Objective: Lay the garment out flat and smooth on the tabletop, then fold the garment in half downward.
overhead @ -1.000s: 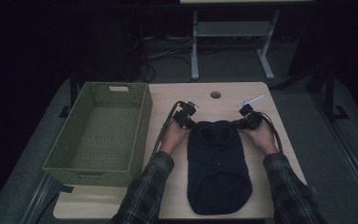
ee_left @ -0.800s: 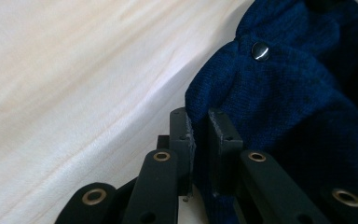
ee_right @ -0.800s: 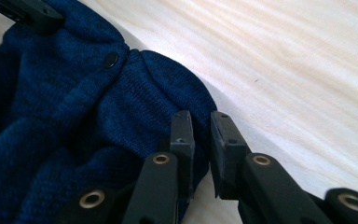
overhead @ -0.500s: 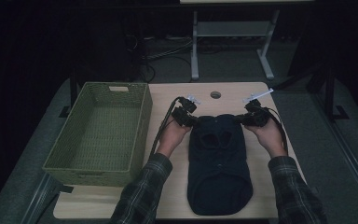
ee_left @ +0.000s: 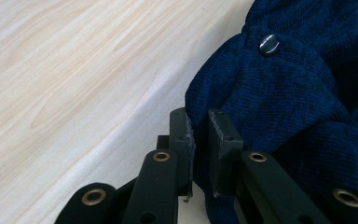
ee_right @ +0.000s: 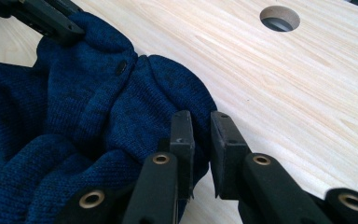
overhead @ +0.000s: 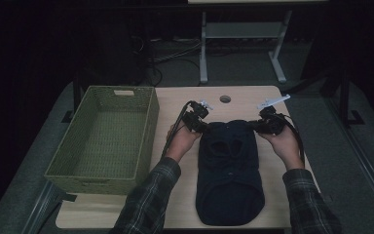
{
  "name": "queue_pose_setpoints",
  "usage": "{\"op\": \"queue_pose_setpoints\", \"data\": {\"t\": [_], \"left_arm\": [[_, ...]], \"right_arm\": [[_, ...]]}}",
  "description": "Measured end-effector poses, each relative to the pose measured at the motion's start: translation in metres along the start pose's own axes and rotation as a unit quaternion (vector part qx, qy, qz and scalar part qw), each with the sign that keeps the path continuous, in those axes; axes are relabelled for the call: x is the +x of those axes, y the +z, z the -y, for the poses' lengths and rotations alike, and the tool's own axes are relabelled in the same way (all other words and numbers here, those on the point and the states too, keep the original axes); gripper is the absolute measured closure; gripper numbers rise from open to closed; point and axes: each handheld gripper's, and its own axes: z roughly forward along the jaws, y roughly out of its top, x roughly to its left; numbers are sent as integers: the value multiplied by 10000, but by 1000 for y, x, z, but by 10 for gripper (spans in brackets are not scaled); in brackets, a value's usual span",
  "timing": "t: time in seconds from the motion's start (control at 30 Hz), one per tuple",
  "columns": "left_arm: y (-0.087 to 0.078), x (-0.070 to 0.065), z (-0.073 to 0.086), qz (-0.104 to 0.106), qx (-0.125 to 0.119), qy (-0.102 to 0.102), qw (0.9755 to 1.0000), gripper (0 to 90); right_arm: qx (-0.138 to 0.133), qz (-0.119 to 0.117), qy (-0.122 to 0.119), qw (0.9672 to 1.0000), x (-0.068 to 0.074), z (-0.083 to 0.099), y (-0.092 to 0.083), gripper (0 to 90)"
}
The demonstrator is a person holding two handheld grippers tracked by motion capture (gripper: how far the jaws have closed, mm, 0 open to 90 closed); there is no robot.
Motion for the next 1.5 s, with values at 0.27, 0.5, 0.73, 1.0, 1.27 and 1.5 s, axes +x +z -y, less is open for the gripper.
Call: {"op": "queue_pose_setpoints", "data": {"t": [0.27, 0.5, 0.73, 1.0, 1.27, 1.5], "left_arm": [[-7, 2, 3, -69, 122, 4, 9999, 813], [-11, 2, 3, -91, 121, 15, 9999, 812], [-10, 4, 0, -52, 148, -6, 9999, 813], [-9, 9, 1, -65, 147, -26, 9999, 813], [-11, 14, 7, -7, -93, -66, 9999, 813], [-22, 11, 13, 95, -548, -3, 9985, 813]], "right_arm": [[-143, -87, -27, 9999, 5, 1, 4, 802], [-181, -147, -9, 9997, 8, 3, 2, 802], [-158, -151, 53, 9997, 9, 5, 4, 802], [-137, -157, 90, 9997, 8, 6, 9, 802], [-180, -213, -35, 9996, 11, 6, 11, 802], [-334, -230, -158, 9991, 15, 9, -2, 802]]}}
